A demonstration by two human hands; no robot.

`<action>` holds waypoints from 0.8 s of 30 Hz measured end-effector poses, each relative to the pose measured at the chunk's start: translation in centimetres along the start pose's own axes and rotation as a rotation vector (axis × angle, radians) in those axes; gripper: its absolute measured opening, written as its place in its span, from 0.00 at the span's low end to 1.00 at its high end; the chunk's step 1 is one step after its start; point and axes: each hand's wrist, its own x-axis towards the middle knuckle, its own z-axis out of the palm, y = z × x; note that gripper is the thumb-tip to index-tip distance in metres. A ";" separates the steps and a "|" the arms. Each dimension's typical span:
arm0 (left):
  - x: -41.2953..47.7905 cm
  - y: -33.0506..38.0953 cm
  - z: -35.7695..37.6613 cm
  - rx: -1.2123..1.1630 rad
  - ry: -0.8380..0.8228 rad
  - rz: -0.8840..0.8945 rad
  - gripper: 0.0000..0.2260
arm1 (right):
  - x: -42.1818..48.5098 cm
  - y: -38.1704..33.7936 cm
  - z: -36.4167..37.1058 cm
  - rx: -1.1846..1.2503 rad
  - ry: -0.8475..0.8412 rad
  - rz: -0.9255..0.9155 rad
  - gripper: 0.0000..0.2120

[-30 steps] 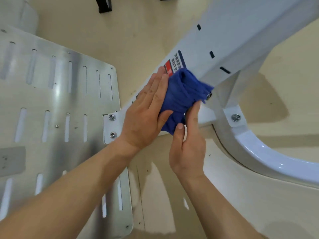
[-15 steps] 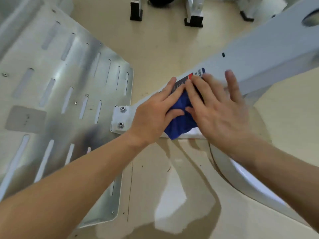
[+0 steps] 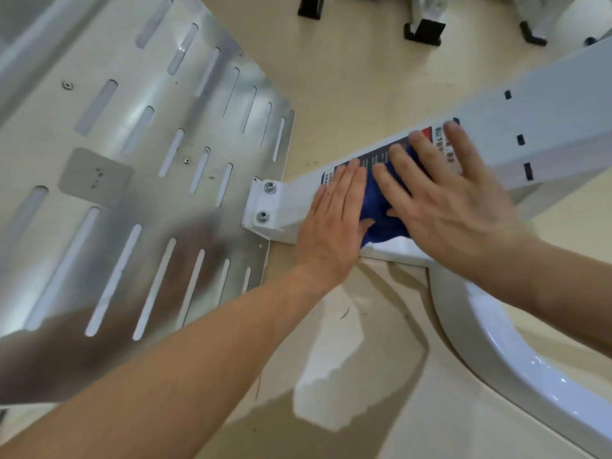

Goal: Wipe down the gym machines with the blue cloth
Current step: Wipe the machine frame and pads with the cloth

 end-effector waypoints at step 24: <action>-2.8 -10.8 -0.9 0.342 -0.144 0.105 0.34 | 5.0 -9.3 0.2 0.199 -0.027 -0.108 0.29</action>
